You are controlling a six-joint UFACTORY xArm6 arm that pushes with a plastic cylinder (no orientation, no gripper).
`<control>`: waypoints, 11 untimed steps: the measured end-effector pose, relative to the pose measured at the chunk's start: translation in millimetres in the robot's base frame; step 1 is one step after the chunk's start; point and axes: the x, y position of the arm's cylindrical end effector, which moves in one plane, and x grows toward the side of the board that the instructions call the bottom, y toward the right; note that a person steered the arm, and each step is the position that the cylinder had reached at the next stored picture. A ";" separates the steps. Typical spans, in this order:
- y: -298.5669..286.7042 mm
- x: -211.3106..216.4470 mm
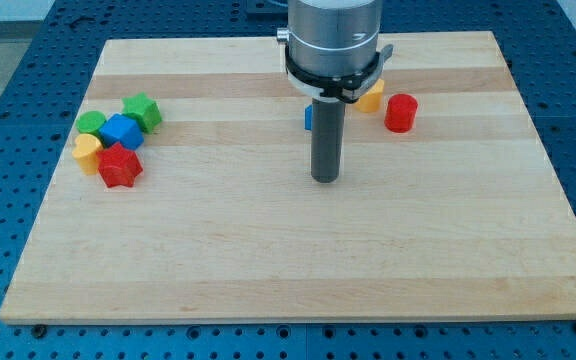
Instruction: Push the blue triangle left and down
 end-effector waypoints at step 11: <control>-104.1 -38.7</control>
